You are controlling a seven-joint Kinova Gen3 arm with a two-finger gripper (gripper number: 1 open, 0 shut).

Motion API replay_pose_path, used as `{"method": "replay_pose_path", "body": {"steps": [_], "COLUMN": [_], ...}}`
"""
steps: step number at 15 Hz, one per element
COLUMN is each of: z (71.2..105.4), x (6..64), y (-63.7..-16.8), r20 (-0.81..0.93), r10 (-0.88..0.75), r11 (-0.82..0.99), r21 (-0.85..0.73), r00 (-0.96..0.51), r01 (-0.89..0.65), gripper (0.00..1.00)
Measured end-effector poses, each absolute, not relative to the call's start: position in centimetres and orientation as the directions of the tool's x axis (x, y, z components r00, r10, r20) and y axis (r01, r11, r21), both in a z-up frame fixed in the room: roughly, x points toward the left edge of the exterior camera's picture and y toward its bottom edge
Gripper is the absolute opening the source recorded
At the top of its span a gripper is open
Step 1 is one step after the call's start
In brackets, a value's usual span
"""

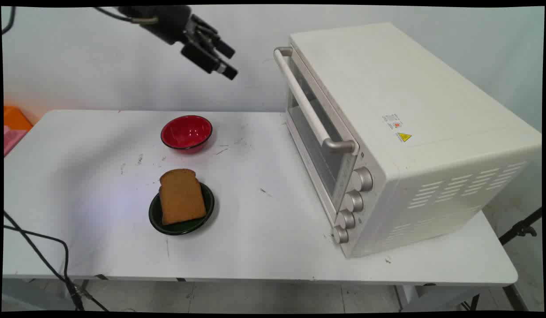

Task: Open the oven

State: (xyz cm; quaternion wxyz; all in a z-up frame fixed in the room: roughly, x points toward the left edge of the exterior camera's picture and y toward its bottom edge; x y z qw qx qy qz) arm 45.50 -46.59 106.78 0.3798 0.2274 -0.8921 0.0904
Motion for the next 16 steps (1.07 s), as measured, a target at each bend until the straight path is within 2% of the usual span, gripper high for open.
{"method": "replay_pose_path", "body": {"steps": [5,6,16], "z": [107.4,107.5,106.4], "x": [42.3,41.5,36.2], "y": [-48.0,-48.4,-51.0], "r20": [0.733,0.737,0.744], "r10": [-0.321,-0.317,-0.321], "r11": [0.885,0.886,0.887], "r21": [0.006,0.004,0.020], "r00": [-0.600,-0.598,-0.586], "r01": [-0.466,-0.464,-0.461], "gripper": [1.00,0.00,0.00]}}
